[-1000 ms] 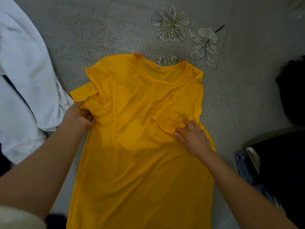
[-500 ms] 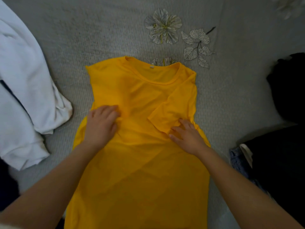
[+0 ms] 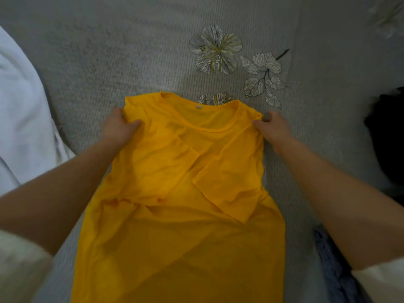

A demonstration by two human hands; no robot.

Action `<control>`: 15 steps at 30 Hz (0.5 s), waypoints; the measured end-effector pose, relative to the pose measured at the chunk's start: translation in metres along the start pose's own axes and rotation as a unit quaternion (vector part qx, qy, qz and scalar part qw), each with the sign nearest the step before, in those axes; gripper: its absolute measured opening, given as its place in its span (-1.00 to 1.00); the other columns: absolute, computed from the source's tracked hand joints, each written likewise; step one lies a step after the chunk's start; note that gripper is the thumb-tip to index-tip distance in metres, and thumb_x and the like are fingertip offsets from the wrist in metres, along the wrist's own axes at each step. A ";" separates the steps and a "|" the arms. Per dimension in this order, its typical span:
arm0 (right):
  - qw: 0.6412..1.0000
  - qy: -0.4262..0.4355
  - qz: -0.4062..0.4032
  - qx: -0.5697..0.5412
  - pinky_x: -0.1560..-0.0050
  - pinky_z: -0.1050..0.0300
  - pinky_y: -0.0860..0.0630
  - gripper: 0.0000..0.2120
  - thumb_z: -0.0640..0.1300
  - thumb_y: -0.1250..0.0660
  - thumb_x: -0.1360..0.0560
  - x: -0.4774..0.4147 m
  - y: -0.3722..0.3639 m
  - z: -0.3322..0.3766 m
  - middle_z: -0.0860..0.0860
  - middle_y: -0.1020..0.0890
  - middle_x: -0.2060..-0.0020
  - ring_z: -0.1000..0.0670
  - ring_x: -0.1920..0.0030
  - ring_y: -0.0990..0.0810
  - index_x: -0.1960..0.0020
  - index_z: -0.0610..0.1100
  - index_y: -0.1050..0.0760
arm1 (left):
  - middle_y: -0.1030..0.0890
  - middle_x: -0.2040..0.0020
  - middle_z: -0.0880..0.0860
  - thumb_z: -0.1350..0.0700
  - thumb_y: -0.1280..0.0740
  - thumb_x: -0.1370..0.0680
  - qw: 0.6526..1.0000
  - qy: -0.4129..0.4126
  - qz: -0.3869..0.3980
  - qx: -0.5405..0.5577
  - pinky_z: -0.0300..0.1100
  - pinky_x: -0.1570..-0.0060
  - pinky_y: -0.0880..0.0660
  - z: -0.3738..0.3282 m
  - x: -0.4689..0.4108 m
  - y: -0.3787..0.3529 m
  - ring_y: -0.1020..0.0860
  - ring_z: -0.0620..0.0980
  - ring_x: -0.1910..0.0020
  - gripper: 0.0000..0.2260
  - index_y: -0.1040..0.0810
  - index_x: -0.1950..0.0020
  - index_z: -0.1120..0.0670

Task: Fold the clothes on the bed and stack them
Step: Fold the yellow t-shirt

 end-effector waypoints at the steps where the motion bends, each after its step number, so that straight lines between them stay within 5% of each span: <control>1: 1.000 -0.004 -0.001 -0.003 -0.18 0.02 -0.41 -0.51 -0.08 -0.31 -0.51 -0.007 -0.002 -0.001 -0.12 -0.43 -0.30 -0.09 -0.23 -0.43 -0.38 -0.21 -0.30 | -0.42 -0.30 0.31 0.10 -0.33 -0.52 0.999 0.022 -0.006 0.034 0.11 -0.26 -0.35 -0.003 -0.010 0.000 -0.40 0.26 -0.28 -0.53 -0.34 -0.34 0.31; 5: 0.995 -0.030 -0.052 -0.078 0.11 0.17 -0.48 -0.95 -0.22 -0.30 -0.49 -0.018 -0.007 -0.004 -0.06 -0.53 0.11 0.01 0.09 -0.49 0.06 -0.13 -0.50 | -0.50 -0.09 0.18 0.11 -0.35 -0.51 0.990 0.073 0.008 0.118 -0.08 -0.02 -0.41 -0.021 -0.028 0.001 -0.46 0.03 -0.07 -0.82 -0.53 -0.05 0.17; 8: 0.984 -0.048 -0.052 -0.161 0.36 0.30 -0.37 -0.77 -0.23 -0.23 -0.53 -0.014 0.003 0.001 0.01 -0.43 0.30 0.11 0.31 -0.38 0.27 -0.03 -0.36 | -0.58 -0.01 0.19 0.13 -0.31 -0.53 0.969 0.126 0.025 0.211 -0.13 0.08 -0.50 -0.027 -0.032 0.003 -0.51 0.03 -0.06 -0.89 -0.53 -0.02 0.11; 9: 0.979 -0.044 -0.049 -0.192 0.33 0.27 -0.37 -0.77 -0.22 -0.23 -0.54 -0.010 0.008 0.003 0.02 -0.42 0.30 0.12 0.31 -0.37 0.26 -0.02 -0.35 | -0.57 0.18 0.08 0.14 -0.29 -0.53 0.962 0.112 0.026 0.246 -0.25 0.28 -0.48 -0.030 -0.027 0.008 -0.51 -0.04 0.10 -0.96 -0.49 0.12 0.04; 11: 0.973 -0.002 -0.041 -0.228 0.26 0.22 -0.39 -0.78 -0.21 -0.24 -0.54 0.005 0.024 0.006 0.04 -0.43 0.30 0.11 0.28 -0.40 0.25 0.00 -0.37 | -0.50 0.47 -0.09 0.18 -0.27 -0.54 0.953 0.058 0.043 0.293 -0.35 0.49 -0.31 -0.027 -0.022 0.026 -0.40 -0.17 0.37 -0.77 -0.36 0.29 -0.01; 13: 0.968 0.062 -0.046 -0.238 0.21 0.23 -0.41 -0.77 -0.25 -0.25 -0.52 0.027 0.042 0.006 0.09 -0.48 0.33 0.15 0.27 -0.44 0.25 0.00 -0.38 | -0.50 0.53 -0.15 0.20 -0.28 -0.53 0.939 -0.008 0.054 0.339 -0.35 0.45 -0.37 -0.017 -0.012 0.052 -0.42 -0.23 0.44 -0.76 -0.42 0.33 -0.01; 15: 0.962 0.118 -0.047 -0.243 0.18 0.30 -0.44 -0.75 -0.30 -0.27 -0.51 0.060 0.059 0.001 0.18 -0.55 0.45 0.24 0.33 -0.48 0.25 0.00 -0.41 | -0.53 0.50 -0.20 0.00 -0.46 -0.39 0.929 -0.043 0.044 0.364 -0.43 0.39 -0.43 0.008 0.000 0.079 -0.50 -0.28 0.44 -0.82 -0.48 0.31 -0.04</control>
Point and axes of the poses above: each hand's wrist, its own x-axis away from the middle knuckle, its own y-axis out of the back of the hand, z = x × y, the point moved 1 cm from there along -x, towards the middle knuckle
